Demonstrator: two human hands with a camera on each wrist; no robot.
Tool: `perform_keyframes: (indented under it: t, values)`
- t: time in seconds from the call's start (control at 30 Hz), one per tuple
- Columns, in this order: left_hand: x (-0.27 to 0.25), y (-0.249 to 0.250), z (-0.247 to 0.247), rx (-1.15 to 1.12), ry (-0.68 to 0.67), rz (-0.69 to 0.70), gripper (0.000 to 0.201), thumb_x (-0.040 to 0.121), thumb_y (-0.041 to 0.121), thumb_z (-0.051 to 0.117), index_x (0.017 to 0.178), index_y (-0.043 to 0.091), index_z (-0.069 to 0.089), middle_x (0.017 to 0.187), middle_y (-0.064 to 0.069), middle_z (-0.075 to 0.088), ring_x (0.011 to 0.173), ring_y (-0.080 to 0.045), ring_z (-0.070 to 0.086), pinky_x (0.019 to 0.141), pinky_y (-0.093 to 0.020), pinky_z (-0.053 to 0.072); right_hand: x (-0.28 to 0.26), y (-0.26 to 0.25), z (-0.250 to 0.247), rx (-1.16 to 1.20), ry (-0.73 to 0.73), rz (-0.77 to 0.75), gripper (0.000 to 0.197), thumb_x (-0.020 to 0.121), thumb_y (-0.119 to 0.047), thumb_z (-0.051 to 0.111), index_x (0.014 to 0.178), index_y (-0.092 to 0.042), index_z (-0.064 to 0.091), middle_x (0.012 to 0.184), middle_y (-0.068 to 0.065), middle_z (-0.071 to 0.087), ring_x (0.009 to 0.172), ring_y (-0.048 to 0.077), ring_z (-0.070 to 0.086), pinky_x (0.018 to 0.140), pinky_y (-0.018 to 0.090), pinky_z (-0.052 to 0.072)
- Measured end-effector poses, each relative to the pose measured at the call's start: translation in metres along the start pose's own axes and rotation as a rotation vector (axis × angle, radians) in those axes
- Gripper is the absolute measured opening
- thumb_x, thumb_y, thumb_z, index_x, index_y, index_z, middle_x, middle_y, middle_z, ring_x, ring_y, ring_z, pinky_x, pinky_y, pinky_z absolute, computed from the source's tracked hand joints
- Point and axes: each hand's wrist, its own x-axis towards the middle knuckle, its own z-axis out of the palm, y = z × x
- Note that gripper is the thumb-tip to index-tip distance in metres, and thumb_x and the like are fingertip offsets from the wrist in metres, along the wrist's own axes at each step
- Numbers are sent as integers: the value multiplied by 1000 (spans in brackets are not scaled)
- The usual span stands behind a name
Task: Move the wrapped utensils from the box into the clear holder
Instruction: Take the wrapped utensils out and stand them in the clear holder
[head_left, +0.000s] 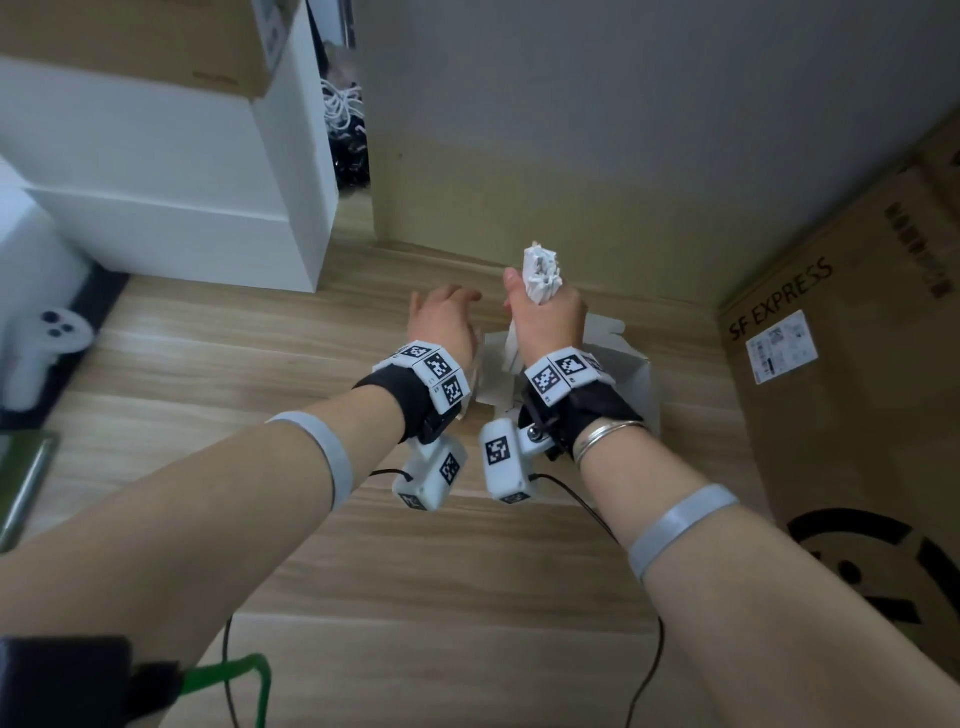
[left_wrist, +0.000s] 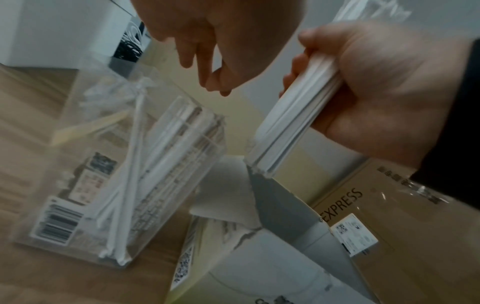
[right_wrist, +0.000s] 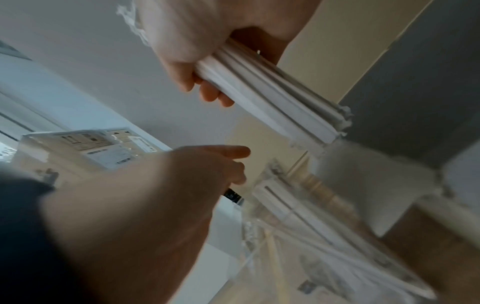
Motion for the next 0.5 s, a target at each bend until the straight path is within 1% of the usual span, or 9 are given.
perform_keyframes:
  t: [0.07,0.1,0.17,0.23,0.27,0.33,0.37,0.43,0.5]
  values:
    - [2,-6,-5,43,-49,-108,57,85,-5,42,136,21,47,146,-5,41,140,-20,33,118,-48,-5,-3,-11,7,15,-35,-13,34,87,-31,61,85,2,68,81,15,71,70,20,64,65,23,47]
    - [3,-8,-8,50,-81,-163,60,85,-6,41,138,22,44,148,-5,39,142,-21,30,117,-50,-6,-4,-16,10,18,-57,-17,35,88,-33,60,86,1,68,81,14,71,70,20,63,66,26,48]
    - [5,-13,-12,20,-125,-220,61,87,-7,40,140,21,42,149,-8,37,141,-24,31,119,-50,7,-7,-25,16,14,-99,-26,37,89,-35,59,85,0,68,78,13,69,69,22,63,69,30,52]
    - [7,-17,-16,-33,-148,-229,59,89,-8,38,141,18,41,147,-12,41,134,-27,41,114,-38,30,-8,-30,23,6,-126,-42,38,89,-38,58,77,-3,68,75,11,69,70,25,65,74,34,55]
    - [8,-19,-18,-51,-155,-233,58,89,-9,38,141,16,42,145,-12,45,131,-27,45,109,-34,36,-9,-33,25,11,-138,-43,37,88,-38,58,69,-8,66,72,7,68,69,24,65,74,35,55]
    - [8,-23,-21,-94,-161,-250,55,90,-10,38,138,15,46,141,-9,51,127,-25,51,104,-31,40,-11,-35,29,30,-182,-27,38,88,-38,59,55,-20,58,60,-4,61,58,16,60,66,30,52]
    - [8,-24,-23,-121,-162,-259,54,90,-9,39,136,16,49,139,-8,53,125,-24,53,102,-31,41,-12,-34,31,37,-219,-17,39,88,-36,60,52,-23,55,56,-8,58,52,10,56,60,22,49]
    - [7,-25,-26,-148,-164,-280,50,91,-8,39,133,17,53,137,-8,55,122,-25,55,100,-32,42,-13,-28,35,31,-290,6,37,88,-31,61,53,-21,57,55,-11,57,46,-2,52,53,13,41]
    - [8,-28,-30,-149,-164,-288,47,92,-6,39,129,17,56,136,-9,57,119,-27,57,98,-32,44,-13,-20,37,43,-332,33,29,88,-27,62,64,-10,66,60,-10,60,42,-7,51,48,8,39]
